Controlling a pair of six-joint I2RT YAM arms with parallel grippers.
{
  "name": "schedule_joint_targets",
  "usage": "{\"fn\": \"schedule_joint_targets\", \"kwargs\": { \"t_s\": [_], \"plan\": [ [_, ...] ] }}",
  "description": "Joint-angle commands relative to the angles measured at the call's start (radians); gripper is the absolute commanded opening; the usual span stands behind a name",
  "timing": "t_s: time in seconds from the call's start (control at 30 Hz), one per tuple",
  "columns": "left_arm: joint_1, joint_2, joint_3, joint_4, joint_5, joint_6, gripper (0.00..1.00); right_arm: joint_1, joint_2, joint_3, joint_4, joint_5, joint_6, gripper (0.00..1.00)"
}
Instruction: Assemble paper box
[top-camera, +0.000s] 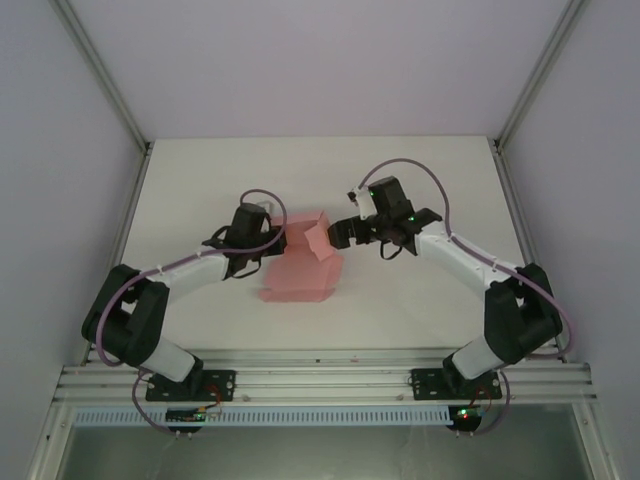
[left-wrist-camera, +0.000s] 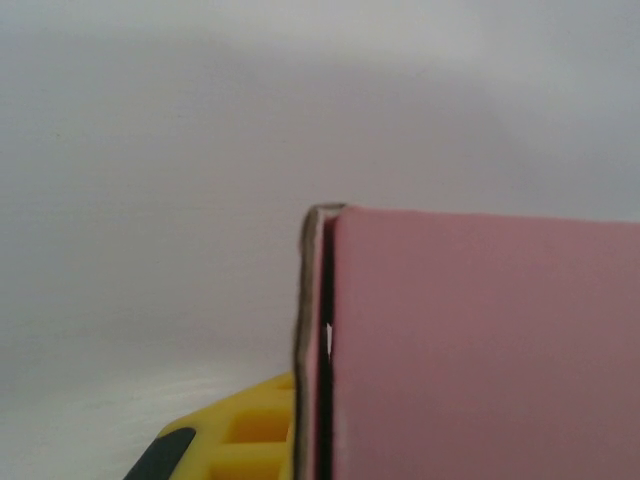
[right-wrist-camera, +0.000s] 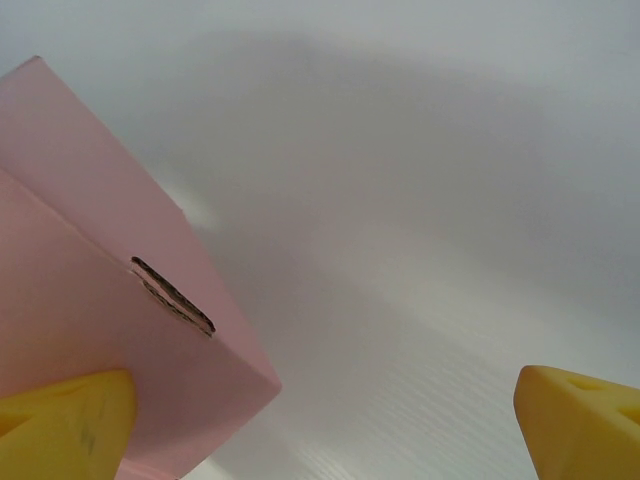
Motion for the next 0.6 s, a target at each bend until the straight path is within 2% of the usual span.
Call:
{"fn": "schedule_joint_targets", "kwargs": {
  "t_s": [0.0,0.2,0.27,0.33,0.43,0.57],
  "plan": [
    [-0.019,-0.019,0.047,0.004,0.008,-0.008,0.00,-0.017,-0.088,0.013,-0.105,0.061,-0.048,0.99],
    [-0.016,-0.035,0.040,0.003,0.007,0.001,0.00,-0.055,-0.199,-0.002,-0.232,-0.021,-0.180,0.96],
    [-0.017,-0.038,0.042,0.007,0.014,0.004,0.00,-0.056,-0.207,0.003,-0.243,-0.056,-0.215,0.92],
    [-0.017,-0.039,0.042,0.009,0.018,0.003,0.00,-0.055,-0.200,0.013,-0.237,-0.104,-0.231,0.87],
    [-0.017,-0.037,0.043,0.009,0.022,0.000,0.00,-0.041,-0.163,0.048,-0.222,-0.165,-0.266,0.86],
    [-0.017,-0.036,0.047,0.005,0.031,0.000,0.00,0.007,-0.088,0.096,-0.216,-0.119,-0.302,0.86]
  ]
}}
